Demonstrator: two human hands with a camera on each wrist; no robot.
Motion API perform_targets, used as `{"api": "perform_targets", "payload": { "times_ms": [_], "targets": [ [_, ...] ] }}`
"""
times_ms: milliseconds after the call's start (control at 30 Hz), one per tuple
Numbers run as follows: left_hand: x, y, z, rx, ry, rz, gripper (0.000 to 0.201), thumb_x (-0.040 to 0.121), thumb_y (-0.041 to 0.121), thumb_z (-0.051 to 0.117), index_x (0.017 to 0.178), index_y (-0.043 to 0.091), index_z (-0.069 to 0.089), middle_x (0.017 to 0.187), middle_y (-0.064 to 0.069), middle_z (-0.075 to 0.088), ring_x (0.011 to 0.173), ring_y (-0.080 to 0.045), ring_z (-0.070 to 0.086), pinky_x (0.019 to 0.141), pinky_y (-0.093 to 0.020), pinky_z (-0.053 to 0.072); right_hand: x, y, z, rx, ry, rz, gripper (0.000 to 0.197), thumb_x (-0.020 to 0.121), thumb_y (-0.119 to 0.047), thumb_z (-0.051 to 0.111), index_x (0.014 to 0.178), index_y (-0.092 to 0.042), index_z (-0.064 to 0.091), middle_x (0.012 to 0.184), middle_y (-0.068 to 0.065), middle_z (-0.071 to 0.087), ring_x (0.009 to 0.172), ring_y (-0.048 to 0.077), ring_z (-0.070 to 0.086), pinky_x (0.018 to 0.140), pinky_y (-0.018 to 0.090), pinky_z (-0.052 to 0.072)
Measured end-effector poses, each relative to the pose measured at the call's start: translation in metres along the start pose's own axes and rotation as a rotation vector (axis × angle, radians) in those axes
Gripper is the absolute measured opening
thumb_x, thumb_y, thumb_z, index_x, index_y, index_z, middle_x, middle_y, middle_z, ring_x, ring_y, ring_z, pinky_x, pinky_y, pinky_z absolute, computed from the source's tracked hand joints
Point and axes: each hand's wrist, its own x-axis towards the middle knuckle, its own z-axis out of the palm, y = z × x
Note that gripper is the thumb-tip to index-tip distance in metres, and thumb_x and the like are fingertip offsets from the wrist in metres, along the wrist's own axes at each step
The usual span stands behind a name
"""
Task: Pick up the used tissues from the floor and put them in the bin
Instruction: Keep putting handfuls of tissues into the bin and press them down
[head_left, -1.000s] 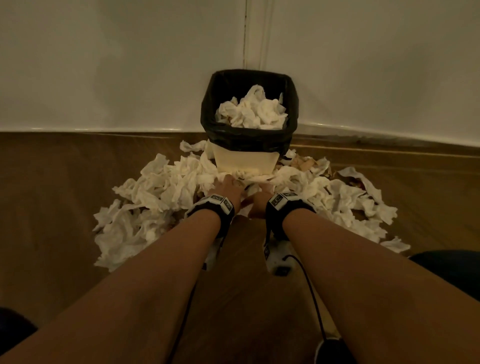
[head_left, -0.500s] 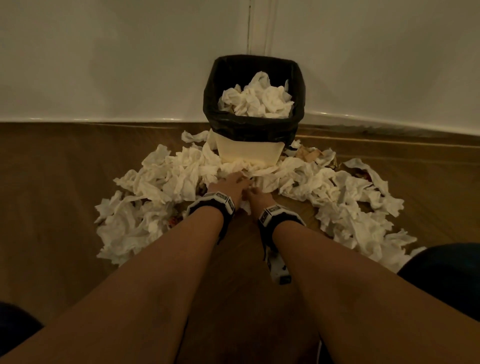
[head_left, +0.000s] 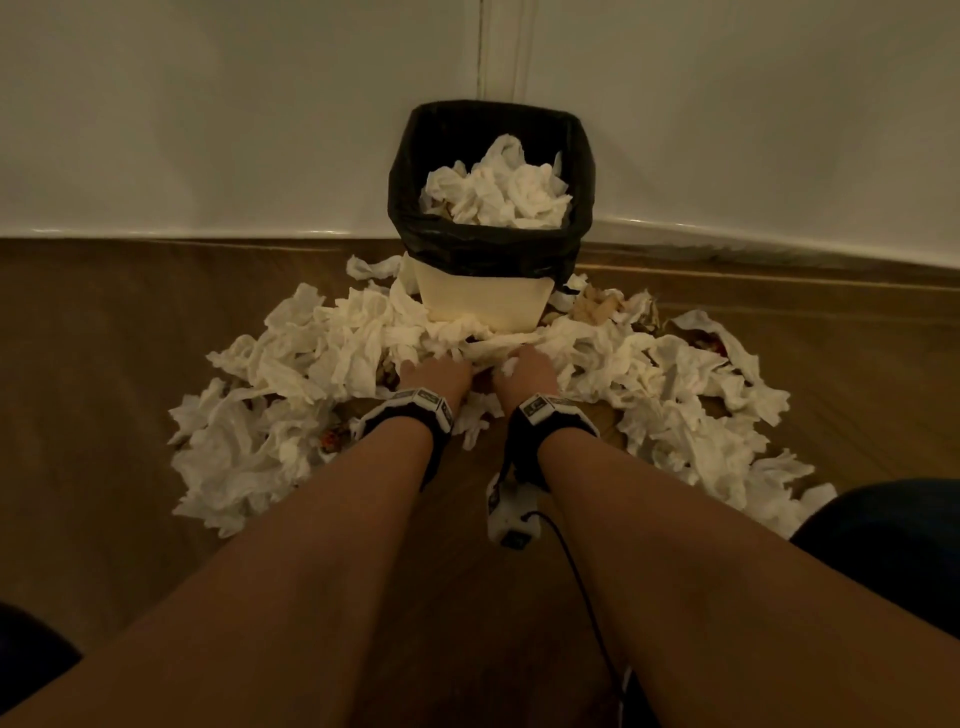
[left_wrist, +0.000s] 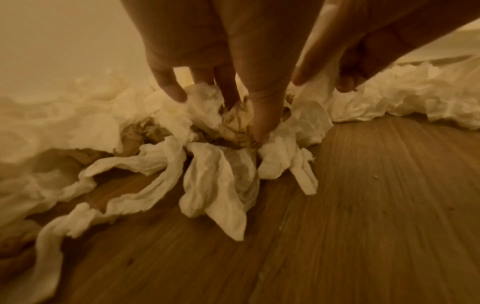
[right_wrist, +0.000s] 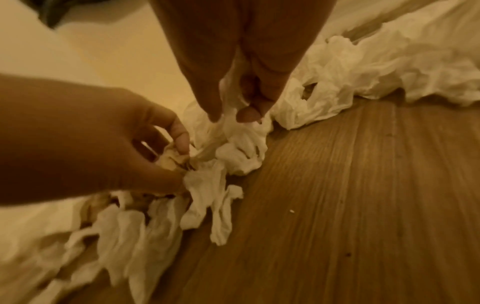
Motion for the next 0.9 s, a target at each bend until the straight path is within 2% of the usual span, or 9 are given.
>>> {"api": "perform_targets", "payload": {
  "times_ms": [167,233,300,400,467,633,767,833,900],
  "targets": [
    [-0.010,0.001,-0.023,-0.240,-0.001,-0.061,0.040,0.093,0.035,0.037,0.131,0.023,0.041,0.134,-0.004,0.048,0.126,-0.027,0.041,0.107,-0.054,0.016,-0.009,0.011,-0.016,0.210,-0.055,0.134,0.037,0.092,-0.010,0.052,0.128,0.002,0.051,0.132,0.019,0.051,0.121,0.032,0.051,0.090,0.031,0.046],
    [-0.017,0.001,-0.036,-0.238,-0.001,-0.043,0.043,0.092,0.038,0.042,0.131,0.021,0.044,0.134,-0.007,0.048,0.126,-0.029,0.042,0.106,-0.050,0.023,-0.014,0.010,-0.025,0.240,-0.093,0.177,0.041,0.094,-0.018,0.051,0.132,-0.004,0.049,0.133,0.015,0.051,0.120,0.029,0.052,0.085,0.026,0.048],
    [-0.027,0.003,-0.048,-0.298,0.029,-0.004,0.043,0.090,0.037,0.051,0.127,0.015,0.051,0.130,-0.012,0.053,0.119,-0.032,0.048,0.101,-0.042,0.035,-0.025,0.006,-0.036,0.309,-0.130,0.214,0.048,0.094,-0.029,0.052,0.135,-0.007,0.045,0.135,0.015,0.049,0.121,0.030,0.050,0.093,0.029,0.046],
    [-0.046,0.002,-0.062,-0.586,0.079,0.005,0.040,0.088,0.032,0.060,0.118,0.006,0.059,0.121,-0.015,0.060,0.112,-0.032,0.055,0.091,-0.032,0.042,-0.030,0.003,-0.050,0.389,-0.162,0.227,0.049,0.096,-0.028,0.050,0.139,-0.007,0.041,0.141,0.014,0.045,0.124,0.030,0.049,0.092,0.028,0.046],
    [-0.057,0.000,-0.068,-0.739,0.095,-0.017,0.034,0.089,0.025,0.060,0.115,0.003,0.061,0.119,-0.017,0.061,0.110,-0.032,0.056,0.088,-0.030,0.043,-0.038,0.003,-0.065,0.445,-0.185,0.237,0.047,0.095,-0.028,0.053,0.135,-0.003,0.046,0.140,0.017,0.046,0.124,0.033,0.047,0.099,0.035,0.040],
    [-0.080,-0.005,-0.082,-1.102,0.127,-0.094,0.032,0.092,0.011,0.053,0.122,0.000,0.054,0.122,-0.020,0.058,0.111,-0.036,0.055,0.095,-0.038,0.047,-0.067,-0.006,-0.094,1.314,-0.265,0.330,0.047,0.092,-0.027,0.057,0.134,-0.010,0.043,0.135,0.010,0.044,0.123,0.034,0.044,0.091,0.043,0.050],
    [-0.098,-0.006,-0.103,-1.330,0.096,-0.127,0.036,0.092,0.004,0.047,0.128,0.001,0.048,0.097,-0.020,0.059,0.085,-0.031,0.059,0.076,-0.035,0.050,-0.091,-0.021,-0.120,1.408,-0.296,0.197,0.049,0.092,-0.011,0.057,0.137,-0.004,0.038,0.142,0.014,0.041,0.126,0.027,0.049,0.074,0.028,0.058],
    [-0.108,-0.004,-0.117,-1.300,0.120,-0.104,0.033,0.092,0.007,0.049,0.126,0.004,0.050,0.102,-0.021,0.061,0.087,-0.028,0.061,0.079,-0.034,0.053,-0.102,-0.029,-0.137,1.540,-0.334,0.204,0.036,0.092,-0.002,0.054,0.128,0.000,0.047,0.141,0.020,0.039,0.127,0.032,0.046,0.075,0.033,0.056],
    [-0.121,0.001,-0.132,-1.323,0.148,-0.079,0.036,0.092,0.007,0.050,0.128,0.004,0.050,0.107,-0.023,0.062,0.099,-0.032,0.060,0.091,-0.039,0.050,-0.117,-0.038,-0.153,1.605,-0.391,0.169,0.028,0.094,0.002,0.047,0.121,0.004,0.053,0.140,0.025,0.039,0.127,0.035,0.045,0.087,0.038,0.050]
  ]
}}
